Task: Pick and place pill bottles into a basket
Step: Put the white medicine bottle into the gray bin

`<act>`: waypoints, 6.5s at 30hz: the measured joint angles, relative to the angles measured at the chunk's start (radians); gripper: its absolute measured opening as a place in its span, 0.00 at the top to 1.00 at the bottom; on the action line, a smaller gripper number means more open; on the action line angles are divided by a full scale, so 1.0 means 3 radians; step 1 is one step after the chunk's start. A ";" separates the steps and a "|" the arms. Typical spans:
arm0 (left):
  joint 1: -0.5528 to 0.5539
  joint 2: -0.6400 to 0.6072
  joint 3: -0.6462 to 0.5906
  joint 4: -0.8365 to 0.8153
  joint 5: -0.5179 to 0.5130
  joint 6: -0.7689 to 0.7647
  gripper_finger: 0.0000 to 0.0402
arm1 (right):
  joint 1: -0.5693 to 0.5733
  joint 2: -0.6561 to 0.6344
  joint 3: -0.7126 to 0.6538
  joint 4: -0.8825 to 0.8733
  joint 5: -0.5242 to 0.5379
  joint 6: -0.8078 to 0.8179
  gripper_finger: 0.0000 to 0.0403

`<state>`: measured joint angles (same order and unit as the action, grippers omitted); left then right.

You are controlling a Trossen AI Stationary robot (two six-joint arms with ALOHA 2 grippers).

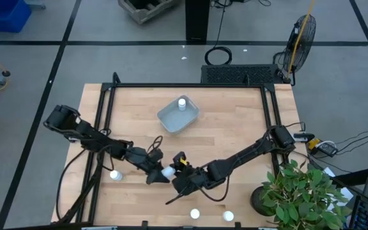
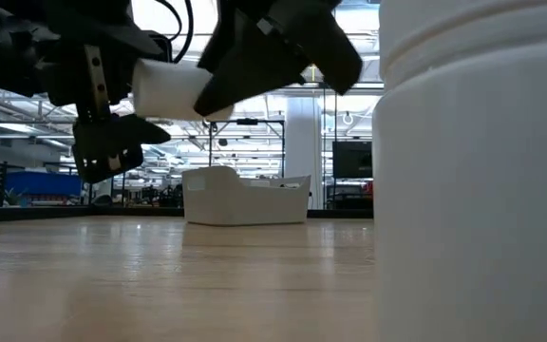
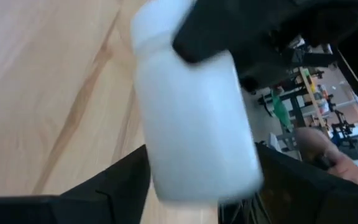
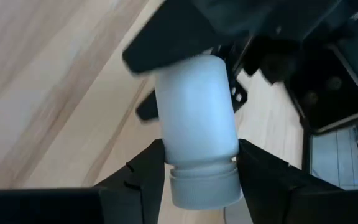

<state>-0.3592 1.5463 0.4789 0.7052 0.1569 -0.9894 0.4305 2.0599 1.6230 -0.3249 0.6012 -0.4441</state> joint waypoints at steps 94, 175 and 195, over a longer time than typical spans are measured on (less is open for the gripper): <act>-0.1653 -0.0006 -0.0004 0.0832 -0.4546 0.3967 0.55 | -0.0757 -0.0503 0.0001 0.1045 -0.2186 0.1590 0.43; -0.1434 -0.0008 -0.0003 0.0179 -0.4252 0.2640 0.10 | -0.2494 -0.0515 -0.0968 0.0565 -0.1753 0.2005 0.63; -0.1422 -0.0008 -0.0003 0.0179 -0.4183 0.2614 0.10 | -0.2621 -0.0518 -0.1101 0.0710 -0.1927 0.2067 0.55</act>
<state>-0.7856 1.5440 0.4782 0.7589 -1.0981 -0.2050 -0.3557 1.9045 1.2928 -0.1119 0.0231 0.1759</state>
